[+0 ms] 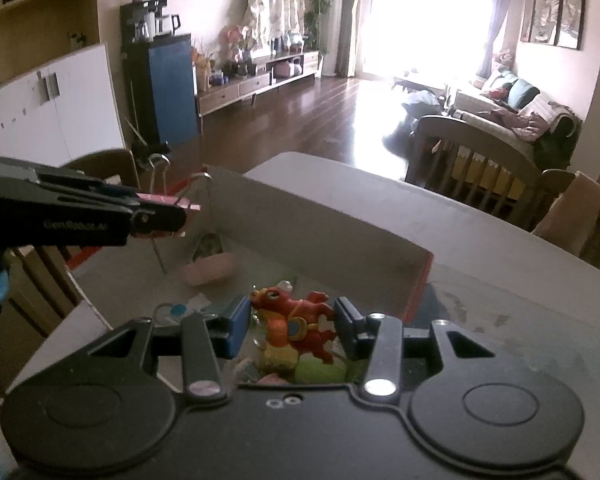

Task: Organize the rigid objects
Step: 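Carry the pink clip and dragon keychain into the box and open both tools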

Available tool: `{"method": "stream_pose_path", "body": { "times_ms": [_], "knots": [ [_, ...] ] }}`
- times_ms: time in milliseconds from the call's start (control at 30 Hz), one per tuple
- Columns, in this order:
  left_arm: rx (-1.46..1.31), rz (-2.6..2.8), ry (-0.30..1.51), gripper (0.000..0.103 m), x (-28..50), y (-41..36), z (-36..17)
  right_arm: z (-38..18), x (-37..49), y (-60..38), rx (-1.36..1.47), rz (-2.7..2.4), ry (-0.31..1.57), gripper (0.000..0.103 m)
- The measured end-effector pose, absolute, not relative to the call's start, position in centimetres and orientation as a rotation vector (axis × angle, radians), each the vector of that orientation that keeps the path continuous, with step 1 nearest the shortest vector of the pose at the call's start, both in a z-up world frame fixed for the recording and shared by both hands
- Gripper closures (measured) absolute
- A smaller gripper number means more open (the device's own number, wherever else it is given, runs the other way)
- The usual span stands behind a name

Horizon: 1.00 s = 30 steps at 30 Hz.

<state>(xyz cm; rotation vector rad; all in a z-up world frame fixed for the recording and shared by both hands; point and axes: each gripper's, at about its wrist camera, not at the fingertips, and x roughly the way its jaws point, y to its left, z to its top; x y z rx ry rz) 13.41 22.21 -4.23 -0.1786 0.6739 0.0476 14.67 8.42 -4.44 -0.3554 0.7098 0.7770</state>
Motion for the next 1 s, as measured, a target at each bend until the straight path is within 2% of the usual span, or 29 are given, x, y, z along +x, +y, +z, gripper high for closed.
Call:
{"method": "stream_pose_path", "body": {
  "times_ms": [333,867,1000],
  "knots": [
    [-0.160,0.017,0.739,0.072,16.7,22.5,-7.2,-7.7,16.3,10.4,-0.393,0.750,0.775,0.058],
    [-0.118,-0.067,0.872,0.072,19.9,20.4,-10.8,-9.6,16.8,10.9,-0.429,0.753,0.854,0.057],
    [-0.126,-0.058,0.874,0.072,19.7,20.6,-10.6,-9.4,16.6,11.0,-0.436,0.765,0.852,0.043]
  ]
}}
